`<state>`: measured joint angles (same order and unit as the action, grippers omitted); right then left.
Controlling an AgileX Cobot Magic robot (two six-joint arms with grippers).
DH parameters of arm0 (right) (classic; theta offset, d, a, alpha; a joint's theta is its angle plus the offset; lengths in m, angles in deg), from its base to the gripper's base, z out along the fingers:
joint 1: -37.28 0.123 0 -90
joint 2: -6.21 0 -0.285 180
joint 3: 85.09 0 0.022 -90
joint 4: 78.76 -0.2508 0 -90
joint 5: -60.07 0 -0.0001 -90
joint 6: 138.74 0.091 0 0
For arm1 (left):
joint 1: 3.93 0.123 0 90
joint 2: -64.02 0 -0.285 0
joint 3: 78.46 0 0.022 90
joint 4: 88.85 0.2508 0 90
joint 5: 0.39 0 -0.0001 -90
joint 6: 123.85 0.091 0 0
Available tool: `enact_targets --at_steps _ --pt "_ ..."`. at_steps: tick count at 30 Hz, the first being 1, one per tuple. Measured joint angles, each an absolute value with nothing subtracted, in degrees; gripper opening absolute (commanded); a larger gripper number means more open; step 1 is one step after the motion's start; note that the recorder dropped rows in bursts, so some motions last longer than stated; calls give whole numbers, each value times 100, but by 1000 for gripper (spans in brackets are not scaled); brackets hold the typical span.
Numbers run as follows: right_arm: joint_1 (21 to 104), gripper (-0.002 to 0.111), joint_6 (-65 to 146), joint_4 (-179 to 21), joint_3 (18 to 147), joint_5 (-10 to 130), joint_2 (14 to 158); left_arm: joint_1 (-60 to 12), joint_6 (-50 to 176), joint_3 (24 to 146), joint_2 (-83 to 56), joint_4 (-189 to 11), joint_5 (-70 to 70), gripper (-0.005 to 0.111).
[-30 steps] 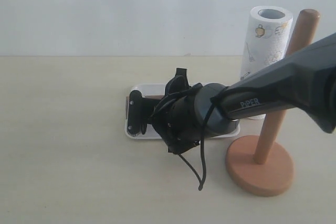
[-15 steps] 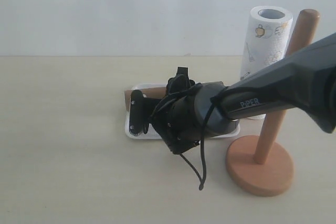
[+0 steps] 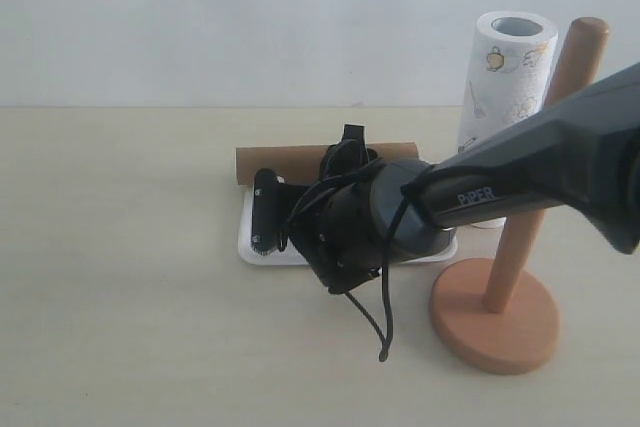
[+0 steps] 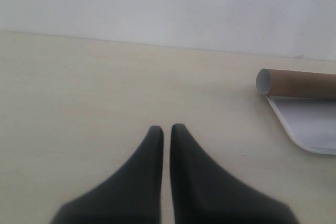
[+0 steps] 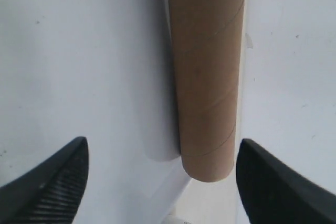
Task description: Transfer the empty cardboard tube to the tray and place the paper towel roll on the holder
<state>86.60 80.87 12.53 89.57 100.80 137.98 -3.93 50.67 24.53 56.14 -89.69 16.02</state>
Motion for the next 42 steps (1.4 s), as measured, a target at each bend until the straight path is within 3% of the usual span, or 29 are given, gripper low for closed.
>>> enact_targets --at_steps 10,22,35,42 --pt "8789 68 8087 1281 8957 10568 13798 -393 5067 2453 5614 -8969 1602 4" --pt "9788 -1 8236 1937 8957 11530 13214 -393 5067 2453 5614 -8969 1602 4" --pt "10362 0 8546 -137 8957 11271 10554 -393 5067 2453 5614 -8969 1602 4" --pt "10362 0 8642 -1132 8957 11815 9771 -393 5067 2453 5614 -8969 1602 4"
